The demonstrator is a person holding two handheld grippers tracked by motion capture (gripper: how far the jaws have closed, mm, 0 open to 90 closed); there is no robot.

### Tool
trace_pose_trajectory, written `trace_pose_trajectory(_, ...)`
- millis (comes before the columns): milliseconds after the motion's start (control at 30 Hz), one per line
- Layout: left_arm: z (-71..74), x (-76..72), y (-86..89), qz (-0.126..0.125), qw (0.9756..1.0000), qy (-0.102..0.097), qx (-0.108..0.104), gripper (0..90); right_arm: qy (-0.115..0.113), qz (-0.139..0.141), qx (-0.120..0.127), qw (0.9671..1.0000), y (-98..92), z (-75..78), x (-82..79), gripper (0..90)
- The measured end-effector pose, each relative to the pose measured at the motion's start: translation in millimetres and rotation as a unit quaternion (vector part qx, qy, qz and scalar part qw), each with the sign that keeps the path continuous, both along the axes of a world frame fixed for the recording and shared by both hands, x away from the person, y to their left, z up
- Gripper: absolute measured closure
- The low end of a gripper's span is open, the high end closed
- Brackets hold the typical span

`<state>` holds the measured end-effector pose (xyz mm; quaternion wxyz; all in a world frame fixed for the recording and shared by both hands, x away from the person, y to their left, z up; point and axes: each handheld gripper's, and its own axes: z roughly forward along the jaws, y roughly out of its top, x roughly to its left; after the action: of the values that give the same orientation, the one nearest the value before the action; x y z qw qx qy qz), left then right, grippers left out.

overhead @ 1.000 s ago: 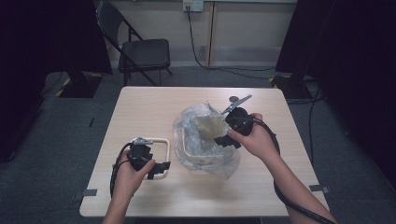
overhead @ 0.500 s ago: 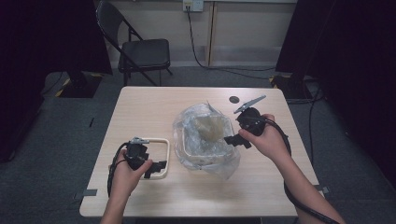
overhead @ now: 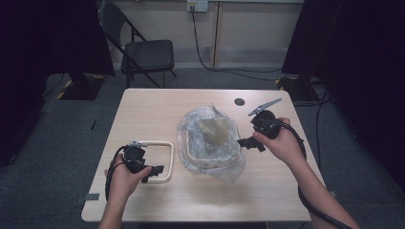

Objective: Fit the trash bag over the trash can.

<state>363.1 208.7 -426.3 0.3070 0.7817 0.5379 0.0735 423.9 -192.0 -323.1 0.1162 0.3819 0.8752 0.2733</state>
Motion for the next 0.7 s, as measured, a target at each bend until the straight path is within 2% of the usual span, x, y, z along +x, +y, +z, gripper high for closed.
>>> trace_pose_trajectory(67, -0.9, 2.1, 4.1, 0.004, 0.9999, 0.009, 0.009, 17.3, 0.001, 0.000, 0.001, 1.0000, -4.1, -1.6, -0.3, 16.7)
trace_pose_trajectory(100, -0.9, 2.1, 4.1, 0.004, 0.9999, 0.009, 0.009, 17.4, 0.001, 0.000, 0.001, 1.0000, -4.1, -1.6, -0.3, 16.7)
trace_pose_trajectory(167, -1.9, 3.8, 6.2, 0.010, 0.9997, 0.008, 0.022, 17.4, 0.003, -0.006, 0.003, 1.0000, -8.2, -4.9, 0.5, 16.7)
trace_pose_trajectory(267, -5.4, 7.3, 11.6, 0.015, 0.9995, 0.017, 0.024, 17.4, 0.006, -0.008, 0.000, 1.0000, -10.9, -8.7, 1.7, 16.7)
trace_pose_trajectory(367, -11.7, 11.2, 18.4, 0.031, 0.9987, 0.030, 0.025, 17.5, 0.010, -0.014, 0.003, 0.9999, -15.0, -13.3, 3.8, 16.6)
trace_pose_trajectory(533, -15.0, 14.9, 22.5, 0.041, 0.9980, 0.032, 0.035, 17.5, 0.012, -0.014, 0.003, 0.9998, -16.8, -17.3, 4.8, 16.7)
trace_pose_trajectory(700, -18.4, 19.0, 31.1, 0.066, 0.9966, 0.032, 0.037, 17.8, 0.019, -0.015, 0.000, 0.9997, -19.5, -23.8, 4.6, 16.7)
